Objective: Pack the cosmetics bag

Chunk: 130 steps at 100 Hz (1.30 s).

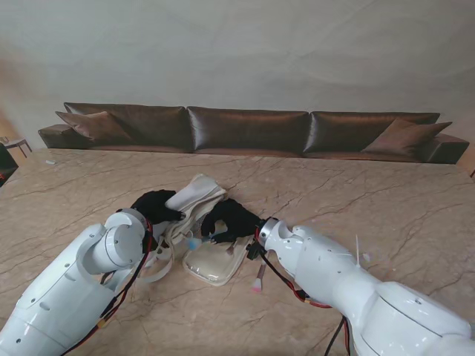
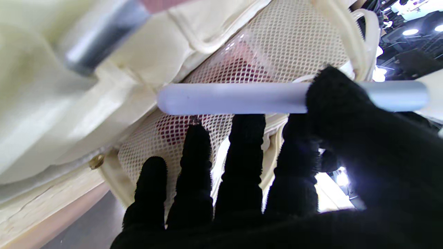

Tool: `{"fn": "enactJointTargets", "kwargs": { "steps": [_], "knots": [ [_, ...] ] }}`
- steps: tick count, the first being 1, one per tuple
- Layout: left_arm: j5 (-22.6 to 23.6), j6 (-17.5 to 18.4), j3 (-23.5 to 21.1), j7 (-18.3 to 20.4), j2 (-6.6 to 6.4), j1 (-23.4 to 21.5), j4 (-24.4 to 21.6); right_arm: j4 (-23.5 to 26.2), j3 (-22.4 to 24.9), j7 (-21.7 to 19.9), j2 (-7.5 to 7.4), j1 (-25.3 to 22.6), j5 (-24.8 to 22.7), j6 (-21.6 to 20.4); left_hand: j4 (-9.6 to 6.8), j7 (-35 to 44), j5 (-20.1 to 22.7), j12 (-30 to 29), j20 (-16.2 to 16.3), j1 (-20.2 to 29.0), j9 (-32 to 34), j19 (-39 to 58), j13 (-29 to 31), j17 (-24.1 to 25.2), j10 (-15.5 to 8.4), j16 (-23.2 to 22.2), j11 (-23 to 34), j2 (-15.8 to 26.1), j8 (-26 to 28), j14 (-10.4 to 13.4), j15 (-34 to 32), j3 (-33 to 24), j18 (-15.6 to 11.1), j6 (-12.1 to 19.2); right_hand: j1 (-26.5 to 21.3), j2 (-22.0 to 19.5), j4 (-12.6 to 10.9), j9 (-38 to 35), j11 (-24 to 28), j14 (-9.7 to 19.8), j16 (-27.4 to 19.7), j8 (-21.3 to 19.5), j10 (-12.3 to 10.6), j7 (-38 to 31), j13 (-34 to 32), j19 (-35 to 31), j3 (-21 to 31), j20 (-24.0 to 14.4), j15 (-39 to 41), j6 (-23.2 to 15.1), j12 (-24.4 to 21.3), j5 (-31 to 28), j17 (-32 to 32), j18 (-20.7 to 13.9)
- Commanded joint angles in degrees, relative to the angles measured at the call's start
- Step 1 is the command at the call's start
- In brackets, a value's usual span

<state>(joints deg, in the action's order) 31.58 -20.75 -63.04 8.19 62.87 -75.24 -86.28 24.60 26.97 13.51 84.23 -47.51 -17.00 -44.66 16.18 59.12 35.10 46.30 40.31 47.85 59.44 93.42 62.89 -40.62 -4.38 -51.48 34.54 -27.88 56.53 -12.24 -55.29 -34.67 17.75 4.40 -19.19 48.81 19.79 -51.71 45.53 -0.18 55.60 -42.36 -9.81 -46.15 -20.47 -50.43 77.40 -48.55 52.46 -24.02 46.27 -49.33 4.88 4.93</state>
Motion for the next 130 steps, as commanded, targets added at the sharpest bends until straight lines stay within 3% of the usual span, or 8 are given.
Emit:
{"fn": "enactJointTargets", "kwargs": {
  "steps": [1, 36, 39, 47, 66, 102, 113, 130],
  "knots": [
    [-0.56, -0.22, -0.13, 0.22, 0.51, 0.18, -0.79, -0.84, 0.05, -1.01, 1.23, -0.02, 0.86, -0.87, -0.45, 5.97, 3.00, -0.51, 1.07, 6.20, 1.41, 0.59, -0.07, 0.30, -1.31, -0.06, -0.33, 7.01, 3.99, -0.27, -0.49, -4.74, 1.61, 8.03, -2.37, -5.56, -2.03, 1.90, 0.93, 1.80, -0.50, -0.09, -0.12, -7.58, 1.65, 1.72, 0.65, -0.29, 0.08, -2.03, 0.02, -3.18, 1.43, -1.10],
    [-2.12, -0.83, -0.36, 0.64, 0.59, 0.25, -0.90, -7.51, -0.66, 1.29, 4.59, 0.55, -0.39, -5.49, -0.50, 5.94, 3.04, -0.35, 1.38, 6.32, 1.43, 0.57, -0.15, 0.55, -1.29, -0.10, -0.13, 7.08, 4.12, -0.31, -0.62, -4.67, 1.69, 7.96, -2.86, -5.71, -1.69, 2.94, 0.59, 2.60, -0.71, -0.06, -0.71, -7.72, 3.74, 4.32, 0.74, -2.62, 0.07, -2.72, -0.32, -3.01, 1.76, -1.46],
    [-2.19, -0.83, -0.42, 0.68, 0.59, 0.22, -0.98, -8.22, -0.68, 1.79, 4.97, 0.66, -0.62, -5.77, -0.50, 5.92, 3.02, -0.31, 1.40, 6.32, 1.38, 0.55, -0.14, 0.61, -1.21, -0.12, -0.11, 7.12, 4.13, -0.32, -0.65, -4.65, 1.72, 7.91, -3.12, -5.93, -1.38, 3.55, 0.51, 2.70, -1.13, -0.53, -0.65, -7.60, 4.49, 6.18, 0.60, -5.20, 0.75, -2.75, -0.50, -3.02, 1.36, -1.61],
    [-2.14, -0.76, -0.66, 0.99, 0.50, 0.11, -1.24, -9.58, -0.69, 2.24, 5.63, 1.03, -0.92, -6.30, -0.49, 5.92, 2.99, -0.21, 1.46, 6.32, 1.39, 0.54, -0.18, 0.55, -1.34, -0.12, -0.01, 7.11, 4.22, -0.25, -0.67, -4.59, 1.68, 8.02, -3.32, -6.24, -1.25, 5.16, -0.08, 2.80, -1.23, -0.71, -0.55, -7.62, 5.85, 6.60, 0.46, -5.77, 0.63, -3.08, -0.78, -2.99, 1.52, -1.86],
    [-2.67, -0.79, -1.22, 1.76, 0.35, -0.13, -1.68, -9.64, -0.56, 2.51, 5.68, 1.13, -0.97, -6.26, -0.52, 5.87, 3.15, -0.06, 1.54, 6.32, 1.41, 0.49, -0.17, 0.55, -1.36, -0.12, 0.10, 7.19, 4.30, -0.31, -0.69, -4.64, 1.55, 7.96, -3.97, -6.44, -0.87, 10.35, 0.25, 3.19, -1.88, -1.24, -0.37, -7.61, 9.20, 8.93, 0.44, -8.56, 1.29, -3.38, -2.52, -3.10, 1.62, -2.34],
    [-3.68, -0.75, -1.53, 2.99, 0.16, 0.01, -1.76, -9.71, -2.05, 5.88, 5.32, 1.41, -3.16, -3.91, -0.50, 5.80, 3.24, 0.19, 1.69, 6.22, 1.45, 0.44, -0.33, 0.69, -1.44, -0.14, 0.23, 7.11, 4.50, -0.21, -0.65, -4.67, 1.66, 8.01, -3.99, -7.53, -0.18, 12.95, 0.39, 3.21, -1.82, -1.45, -0.43, -7.47, 9.54, 8.66, -0.25, -9.40, 1.79, -4.13, -3.21, -2.31, 1.37, -2.04],
    [-4.39, -0.88, -1.52, 3.64, 0.10, 0.48, -1.22, -9.73, -1.55, 4.20, 5.14, 1.40, -2.30, -3.34, -0.50, 5.76, 3.25, 0.15, 1.72, 6.22, 1.36, 0.42, -0.44, 0.69, -1.49, -0.09, 0.11, 7.10, 4.55, -0.25, -0.52, -4.70, 1.66, 8.00, -4.41, -7.97, 0.06, 13.72, 0.50, 3.32, -1.86, -1.39, -0.25, -7.54, 9.97, 8.75, -0.70, -9.34, 1.74, -3.92, -3.63, -2.16, 1.43, -2.17],
    [-6.90, -2.24, -1.35, 4.39, 0.27, 2.00, 0.56, -9.75, -1.53, 3.39, 4.91, 1.58, -2.08, -3.15, -0.40, 5.43, 3.53, -4.42, 1.79, 5.81, 0.98, 0.12, -0.66, 0.71, 0.03, 2.66, -5.57, 6.70, 4.68, -0.08, 4.19, -5.44, 1.45, 8.14, -4.84, -8.46, 0.41, 14.07, 0.94, 3.46, -1.83, -1.31, -0.39, -7.52, 9.86, 8.46, -1.17, -9.50, 1.98, -4.60, -3.93, -1.93, 1.19, -2.16]
  ]
}}
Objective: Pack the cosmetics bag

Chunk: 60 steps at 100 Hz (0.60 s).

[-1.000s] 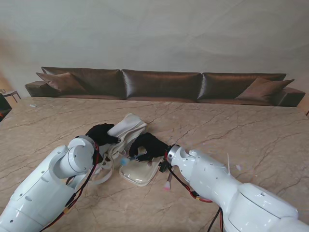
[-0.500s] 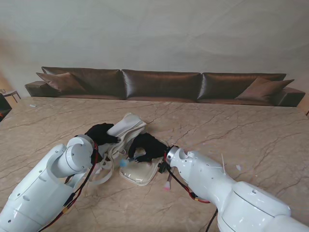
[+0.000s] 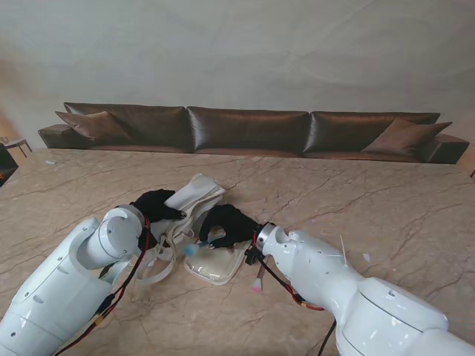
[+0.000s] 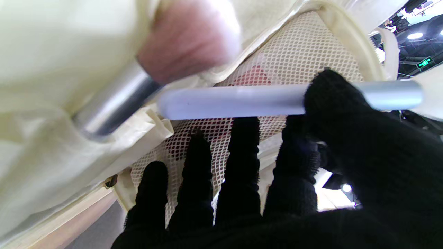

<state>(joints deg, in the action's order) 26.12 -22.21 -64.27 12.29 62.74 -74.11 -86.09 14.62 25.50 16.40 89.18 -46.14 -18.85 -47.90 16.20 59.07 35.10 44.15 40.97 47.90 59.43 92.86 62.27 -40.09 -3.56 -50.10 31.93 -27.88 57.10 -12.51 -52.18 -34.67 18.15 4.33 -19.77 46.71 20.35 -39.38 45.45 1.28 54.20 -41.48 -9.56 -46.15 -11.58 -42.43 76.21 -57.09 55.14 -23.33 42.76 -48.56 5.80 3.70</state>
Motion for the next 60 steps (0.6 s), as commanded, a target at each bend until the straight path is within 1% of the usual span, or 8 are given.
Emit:
{"fn": "enactJointTargets", "kwargs": {
  "steps": [1, 8, 21, 28, 40, 44, 49, 60],
  "knots": [
    [-1.71, -0.93, -0.13, 0.30, 0.42, 0.98, 0.51, 0.23, -0.06, 0.51, -0.04, 0.22, -0.24, 0.08, -0.41, 5.46, 3.55, -2.57, 1.13, 5.72, 0.83, 0.68, -0.07, 0.18, -0.68, 1.39, -3.32, 6.69, 4.12, 0.20, 1.26, -5.45, 1.06, 8.18, -4.27, -6.38, -0.13, 1.78, 1.04, 2.00, -0.42, -2.20, -0.59, -7.52, 0.94, 0.40, -0.01, -0.99, -0.68, -5.30, -0.43, -2.69, 0.23, -0.90],
    [-4.04, -2.18, -0.35, 0.23, 0.73, 1.55, 1.28, 0.23, -0.44, 1.00, -0.12, 0.38, -0.68, -0.03, -0.38, 5.43, 3.57, -4.83, 1.14, 5.68, 0.29, 0.64, -0.15, 0.19, 0.13, 1.97, -5.33, 6.65, 4.13, 0.06, 1.91, -5.60, 1.04, 8.16, -4.28, -6.42, -0.10, 1.79, 1.22, 2.02, -0.42, -2.24, -0.66, -7.53, 0.82, 0.16, -0.08, -1.06, -0.61, -5.39, -0.45, -2.52, 0.16, -0.79],
    [-9.45, -4.73, -1.21, -0.16, 1.50, 2.17, 2.24, 0.23, -0.85, 1.92, -0.21, 0.49, -1.37, -0.35, -0.46, 5.31, 3.61, -6.47, 1.18, 6.01, 0.04, 0.44, -0.26, 0.75, 1.00, 2.06, -5.86, 6.71, 4.05, -0.54, 1.73, -5.65, 1.31, 7.69, -4.24, -6.52, -0.08, 1.91, 1.39, 1.99, -0.45, -2.24, -0.75, -7.60, 0.65, -0.26, -0.10, -1.01, -0.60, -5.43, -0.53, -2.47, -0.01, -0.65],
    [-10.94, -5.41, -1.48, -0.16, 1.70, 2.48, 2.78, 0.22, -1.01, 2.31, -0.24, 0.50, -1.65, -0.51, -0.50, 5.30, 3.62, -6.85, 1.35, 6.14, -0.04, 0.56, -0.39, 0.97, 1.34, 2.04, -5.80, 6.86, 4.06, -0.86, 1.62, -5.56, 1.50, 7.54, -4.25, -6.66, -0.08, 1.82, 1.49, 2.04, -0.45, -2.22, -0.76, -7.59, 0.49, -0.43, -0.14, -0.92, -0.57, -5.55, -0.54, -2.39, -0.07, -0.60],
    [-13.34, -6.13, -1.99, 0.27, 1.90, 2.85, 3.38, 0.22, -1.55, 3.13, -0.32, 0.67, -2.31, -0.53, -0.50, 5.28, 3.62, -7.03, 1.48, 6.16, -0.02, 0.61, -0.46, 1.07, 1.16, 2.03, -5.48, 7.00, 4.07, -0.60, 1.44, -5.32, 1.41, 7.53, -4.28, -6.74, -0.07, 1.84, 1.65, 2.03, -0.45, -2.21, -0.78, -7.63, 0.42, -0.64, -0.22, -0.72, -0.55, -5.48, -0.50, -2.29, -0.08, -0.52],
    [-14.51, -6.63, -2.27, 0.16, 2.09, 2.86, 3.40, 0.22, -1.72, 3.37, -0.37, 0.74, -2.52, -0.47, -0.63, 5.27, 3.55, -7.01, 1.69, 6.45, -0.09, 0.70, -0.73, 1.49, 1.31, 1.94, -5.15, 7.08, 4.11, -0.97, 1.25, -5.15, 1.55, 7.35, -4.23, -6.84, -0.07, 1.67, 1.80, 2.01, -0.45, -2.23, -0.80, -7.66, 0.19, -0.78, -0.20, -0.67, -0.49, -5.51, -0.43, -2.29, -0.16, -0.44],
    [-14.95, -6.86, -2.41, 0.22, 2.12, 2.98, 3.55, 0.22, -1.72, 3.41, -0.42, 0.77, -2.56, -0.37, -0.69, 5.27, 3.53, -6.91, 1.91, 6.57, -0.10, 0.86, -0.86, 1.69, 1.39, 1.83, -4.82, 7.12, 4.17, -1.20, 0.99, -4.91, 1.74, 7.13, -4.22, -6.90, -0.06, 1.66, 1.92, 2.00, -0.45, -2.25, -0.78, -7.73, 0.16, -0.90, -0.22, -0.59, -0.49, -5.42, -0.33, -2.30, -0.18, -0.43],
    [-13.84, -6.30, -2.26, 1.05, 1.79, 3.36, 4.14, 0.22, -1.57, 3.62, -0.54, 0.79, -2.59, -0.10, -0.91, 5.19, 3.33, -6.85, 2.29, 7.09, -0.27, 0.75, -0.96, 1.60, 1.08, 1.82, -4.22, 7.44, 4.56, -0.75, 0.56, -3.65, 1.29, 7.37, -4.23, -7.04, -0.03, 1.77, 2.19, 1.88, -0.40, -2.28, -0.71, -7.82, -0.13, -1.78, -0.22, -0.60, -0.37, -5.26, -0.07, -2.07, -0.46, -0.41]
  ]
}}
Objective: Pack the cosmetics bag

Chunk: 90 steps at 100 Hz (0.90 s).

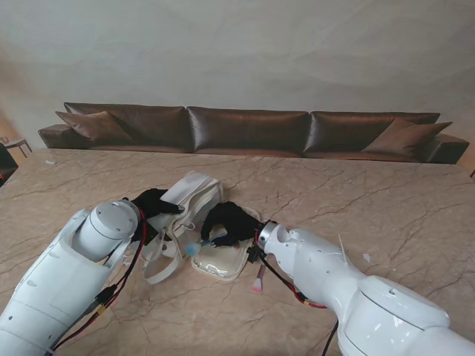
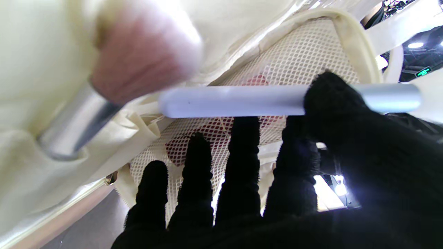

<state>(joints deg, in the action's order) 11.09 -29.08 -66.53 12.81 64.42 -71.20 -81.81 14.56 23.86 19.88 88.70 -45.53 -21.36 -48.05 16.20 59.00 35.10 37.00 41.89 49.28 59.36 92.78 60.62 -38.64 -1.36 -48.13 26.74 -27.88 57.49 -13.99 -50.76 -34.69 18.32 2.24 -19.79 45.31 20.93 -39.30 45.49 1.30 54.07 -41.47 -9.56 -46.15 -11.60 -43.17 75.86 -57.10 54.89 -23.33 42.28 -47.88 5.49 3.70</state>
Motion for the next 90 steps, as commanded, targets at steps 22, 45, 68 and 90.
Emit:
{"fn": "enactJointTargets", "kwargs": {
  "steps": [22, 45, 68, 90],
  "knots": [
    [1.30, 0.60, -0.06, 0.72, 0.05, 0.50, 0.20, 0.33, 0.35, 1.88, -0.46, 0.07, -0.83, -0.38, -1.01, 5.15, 3.17, 0.71, 1.57, 5.81, -0.32, 0.82, 0.40, 0.58, -1.13, -0.18, 1.27, 7.70, 4.45, 0.56, -1.02, -3.52, 1.23, 9.35, -4.03, -5.93, -0.57, 1.14, 2.19, 1.69, -0.27, -2.26, -0.73, -7.94, -1.27, -2.24, 0.09, -0.10, -0.08, -5.11, 0.51, -2.64, -0.38, -0.15],
    [0.50, 0.44, -0.11, 1.10, 0.06, 0.58, 0.14, 0.35, 1.64, 0.38, -0.99, 0.12, 0.07, -0.62, -1.07, 5.07, 3.09, 1.13, 1.73, 5.92, -0.41, 0.84, 0.17, 0.82, -1.17, -0.24, 1.51, 7.82, 4.63, 0.52, -1.18, -3.18, 1.22, 9.36, -4.26, -6.28, -0.56, 1.88, 1.68, 1.69, -0.36, -2.28, -0.52, -8.03, -1.06, -2.61, -0.07, 0.76, -0.68, -4.71, 0.50, -2.21, -0.18, -0.22],
    [-0.94, -0.23, -0.48, 1.57, 0.10, 0.64, 0.06, 0.31, 2.52, -0.19, -0.56, -0.24, 0.95, -1.35, -1.16, 5.02, 3.19, 1.47, 1.87, 6.11, -0.25, 0.84, 0.08, 0.98, -1.04, -0.23, 1.71, 7.77, 4.70, 0.28, -1.24, -3.05, 1.28, 9.22, -4.46, -6.35, -0.59, 2.97, 1.69, 1.96, -0.19, -2.43, -0.64, -8.07, 0.03, -2.59, -0.17, 1.59, -0.68, -5.11, 0.41, -2.18, -0.08, -0.31],
    [-1.14, -0.48, -0.74, 2.82, -0.21, 0.93, 0.41, 0.29, 2.83, -1.71, -0.38, -0.63, 1.79, -1.97, -1.20, 4.94, 3.11, 1.70, 2.01, 6.10, -0.27, 0.78, -0.02, 1.13, -1.16, -0.23, 1.75, 7.89, 4.78, 0.36, -1.29, -2.85, 1.28, 9.26, -4.61, -6.26, -0.61, 3.42, 1.75, 2.01, -0.21, -2.55, -0.52, -8.05, 0.56, -2.17, -0.12, 2.10, -0.70, -5.17, 0.13, -2.33, 0.29, -0.44]
  ]
}}
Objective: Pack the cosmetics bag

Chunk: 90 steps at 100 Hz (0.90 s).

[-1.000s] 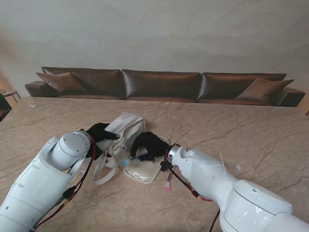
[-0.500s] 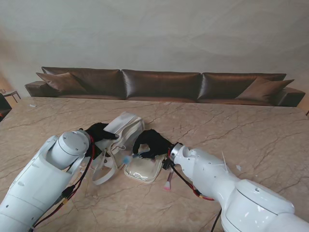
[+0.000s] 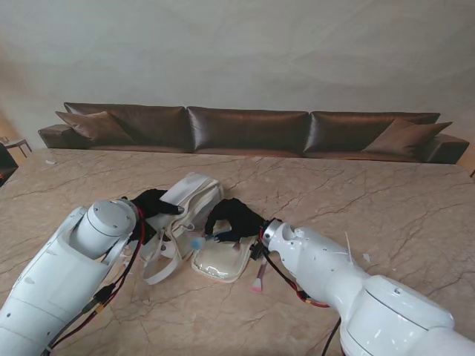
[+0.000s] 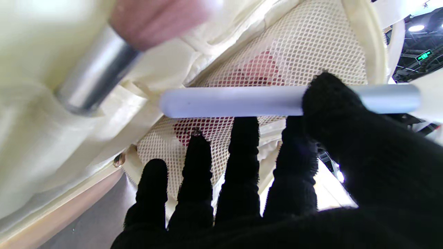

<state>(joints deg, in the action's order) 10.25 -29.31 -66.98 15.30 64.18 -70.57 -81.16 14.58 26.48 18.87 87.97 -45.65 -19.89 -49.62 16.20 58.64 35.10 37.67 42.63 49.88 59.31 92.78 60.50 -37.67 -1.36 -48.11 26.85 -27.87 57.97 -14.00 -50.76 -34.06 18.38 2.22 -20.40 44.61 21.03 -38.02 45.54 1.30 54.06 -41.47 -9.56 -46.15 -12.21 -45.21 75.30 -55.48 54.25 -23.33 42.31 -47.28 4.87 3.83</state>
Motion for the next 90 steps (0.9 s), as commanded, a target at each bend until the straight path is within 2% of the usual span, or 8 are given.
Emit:
{"fn": "enactJointTargets", "kwargs": {
  "steps": [1, 24, 55, 90],
  "knots": [
    [-0.30, -0.27, -0.29, 0.36, 0.03, 0.32, -0.20, 0.28, 0.24, -0.84, 0.34, -0.54, 0.39, -0.44, -1.20, 5.31, 3.12, 1.04, 1.27, 5.50, -0.19, 0.78, 0.12, 0.14, -1.16, -0.25, 1.67, 7.85, 4.30, 0.37, -1.31, -3.47, 1.23, 9.28, -4.03, -5.53, -0.71, 2.21, 1.69, 2.00, -0.20, -2.53, -0.48, -8.04, 1.19, -0.11, 0.45, 0.50, -0.05, -5.13, 0.08, -2.96, 0.91, -0.57],
    [-0.39, -0.34, -0.19, 0.56, 0.02, 0.61, 0.39, 0.29, -0.08, -1.71, -0.20, -1.20, 0.34, -1.11, -1.26, 5.25, 3.01, 1.12, 1.38, 5.61, -0.30, 0.79, -0.01, 0.23, -1.07, -0.27, 1.62, 7.95, 4.36, 0.28, -1.36, -3.28, 1.24, 9.27, -3.97, -5.36, -0.67, 2.93, 1.67, 1.82, -0.26, -1.86, -0.23, -7.92, 1.74, 0.16, 0.67, 0.48, -0.12, -3.97, -0.43, -3.25, 1.07, -0.68],
    [-0.36, -0.14, 0.04, 0.34, 0.09, 0.68, 0.52, 0.29, -0.39, -1.82, -1.01, -1.26, -0.15, -0.30, -1.29, 5.27, 3.00, 1.18, 1.45, 5.70, -0.32, 0.78, -0.05, 0.20, -1.09, -0.25, 1.64, 8.04, 4.37, 0.35, -1.40, -3.14, 1.21, 9.22, -4.08, -5.31, -0.66, 3.19, 1.99, 1.82, -0.25, -1.95, -0.28, -8.15, 1.78, 0.05, 0.70, 0.10, 0.07, -4.48, -0.91, -3.25, 0.97, -0.71],
    [-0.57, -0.05, -0.08, 0.45, 0.08, 0.66, 0.42, 0.25, 1.37, -3.41, -0.78, -1.73, 1.53, -0.58, -1.32, 5.25, 2.93, 1.24, 1.55, 5.78, -0.28, 0.73, -0.09, 0.31, -1.11, -0.23, 1.67, 8.03, 4.38, 0.27, -1.42, -3.00, 1.36, 9.26, -4.57, -5.29, -0.70, 3.28, 2.27, 2.08, -0.25, -2.27, -0.39, -8.10, 1.69, -0.02, 0.59, -0.04, 0.18, -4.87, -0.84, -3.22, 0.97, -0.63]
  ]
}}
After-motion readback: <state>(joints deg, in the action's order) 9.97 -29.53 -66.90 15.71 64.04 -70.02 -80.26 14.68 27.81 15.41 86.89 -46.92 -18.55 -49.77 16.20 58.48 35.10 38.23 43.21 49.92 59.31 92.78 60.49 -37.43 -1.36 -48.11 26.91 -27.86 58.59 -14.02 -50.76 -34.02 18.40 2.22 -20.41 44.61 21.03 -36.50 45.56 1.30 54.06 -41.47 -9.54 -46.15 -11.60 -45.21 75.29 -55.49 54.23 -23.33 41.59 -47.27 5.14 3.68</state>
